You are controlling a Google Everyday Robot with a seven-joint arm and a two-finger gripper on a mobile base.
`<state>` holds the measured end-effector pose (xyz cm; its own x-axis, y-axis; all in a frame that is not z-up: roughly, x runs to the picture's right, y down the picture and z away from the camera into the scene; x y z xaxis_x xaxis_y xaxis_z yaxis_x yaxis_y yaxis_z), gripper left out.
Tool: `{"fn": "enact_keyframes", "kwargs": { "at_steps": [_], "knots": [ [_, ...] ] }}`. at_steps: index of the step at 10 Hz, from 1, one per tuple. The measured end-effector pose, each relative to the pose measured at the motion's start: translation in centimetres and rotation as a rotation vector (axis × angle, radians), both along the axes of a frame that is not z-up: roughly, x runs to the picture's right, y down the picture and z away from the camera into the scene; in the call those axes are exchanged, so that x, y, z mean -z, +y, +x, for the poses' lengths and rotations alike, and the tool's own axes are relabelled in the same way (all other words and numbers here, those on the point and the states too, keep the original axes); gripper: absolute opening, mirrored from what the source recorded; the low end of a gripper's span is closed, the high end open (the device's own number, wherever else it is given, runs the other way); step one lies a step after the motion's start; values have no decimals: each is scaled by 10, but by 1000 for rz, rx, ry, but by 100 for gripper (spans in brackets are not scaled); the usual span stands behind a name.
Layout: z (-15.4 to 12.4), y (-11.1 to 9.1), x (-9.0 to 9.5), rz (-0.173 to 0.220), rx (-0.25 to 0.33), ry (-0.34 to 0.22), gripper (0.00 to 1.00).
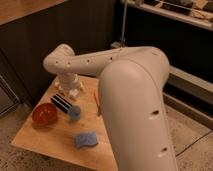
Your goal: Place the bottle in the ceramic bowl
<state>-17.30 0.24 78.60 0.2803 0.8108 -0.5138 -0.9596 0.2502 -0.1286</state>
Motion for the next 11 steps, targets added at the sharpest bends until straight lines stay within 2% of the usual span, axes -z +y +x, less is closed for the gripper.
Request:
{"fn": "enact_keyframes", "kwargs": {
  "at_steps": [2,3,4,5,9,11],
  "knots": [
    [-2,-47,-24,44,25,-72,65],
    [-2,-64,-30,55,44,-107,65],
    [-1,-82,-34,52,79,-155,65],
    [1,-93,-38,24,134,-211,65],
    [-14,-92,-54,-114,356,-367,65],
    [-22,-87,-68,-142,398,-379,65]
  ]
}}
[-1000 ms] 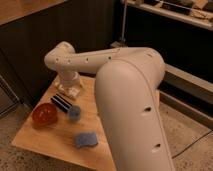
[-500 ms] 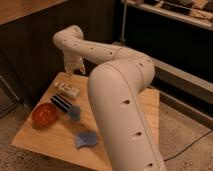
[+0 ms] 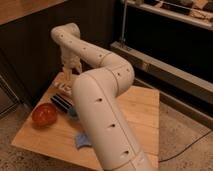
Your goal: Place the bottle in the ceramic bowl
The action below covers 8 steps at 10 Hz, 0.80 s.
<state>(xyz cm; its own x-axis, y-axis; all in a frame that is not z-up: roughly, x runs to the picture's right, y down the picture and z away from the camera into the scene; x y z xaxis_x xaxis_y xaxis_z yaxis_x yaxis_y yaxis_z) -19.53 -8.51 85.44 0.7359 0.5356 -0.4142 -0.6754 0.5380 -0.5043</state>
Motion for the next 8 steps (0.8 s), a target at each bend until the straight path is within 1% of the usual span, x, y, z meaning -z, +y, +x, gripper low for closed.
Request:
{"fn": "enact_keyframes", "kwargs": {
  "at_steps": [1,2,4,6,7,8],
  "knots": [
    [-6,3,-12,1,1,12,65],
    [-10,4,-20,7,-18,27,65],
    [-18,6,-32,38,-71,54,65],
    [-25,7,-31,63,-95,58,65],
    [-27,9,-29,73,-88,58,65],
    [-29,15,-25,75,-74,56,65]
  ]
}}
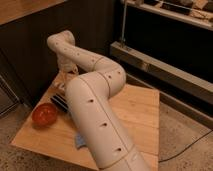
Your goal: Place the bottle in the ceramic bowl
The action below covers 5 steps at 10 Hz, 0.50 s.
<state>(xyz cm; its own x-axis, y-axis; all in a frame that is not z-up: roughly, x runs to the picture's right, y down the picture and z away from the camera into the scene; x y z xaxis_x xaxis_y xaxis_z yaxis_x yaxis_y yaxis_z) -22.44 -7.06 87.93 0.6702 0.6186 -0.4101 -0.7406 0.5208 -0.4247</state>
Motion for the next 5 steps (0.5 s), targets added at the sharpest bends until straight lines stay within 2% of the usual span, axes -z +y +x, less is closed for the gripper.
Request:
{"fn": "enact_keyframes", "kwargs": {
  "at_steps": [3,5],
  "knots": [
    [-2,21,5,-1,38,10,65],
    [-2,34,1,3,34,14,65]
  ]
}}
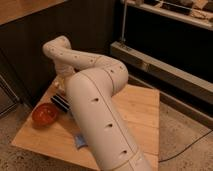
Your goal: Place the bottle in the ceramic bowl
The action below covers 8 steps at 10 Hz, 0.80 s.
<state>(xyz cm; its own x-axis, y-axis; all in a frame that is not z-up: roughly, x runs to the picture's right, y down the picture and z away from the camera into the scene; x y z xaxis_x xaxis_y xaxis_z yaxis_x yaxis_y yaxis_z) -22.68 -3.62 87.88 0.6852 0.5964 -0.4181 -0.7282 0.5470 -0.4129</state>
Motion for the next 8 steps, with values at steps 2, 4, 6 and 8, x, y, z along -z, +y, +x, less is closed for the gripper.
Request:
{"fn": "enact_keyframes", "kwargs": {
  "at_steps": [2,4,6,8],
  "knots": [
    [-2,11,-10,8,-9,-14,65],
    [-7,8,-18,37,-40,-45,65],
    [-9,-1,-28,83,-52,-84,65],
    [-6,-2,-39,97,-58,-116,65]
  ]
}}
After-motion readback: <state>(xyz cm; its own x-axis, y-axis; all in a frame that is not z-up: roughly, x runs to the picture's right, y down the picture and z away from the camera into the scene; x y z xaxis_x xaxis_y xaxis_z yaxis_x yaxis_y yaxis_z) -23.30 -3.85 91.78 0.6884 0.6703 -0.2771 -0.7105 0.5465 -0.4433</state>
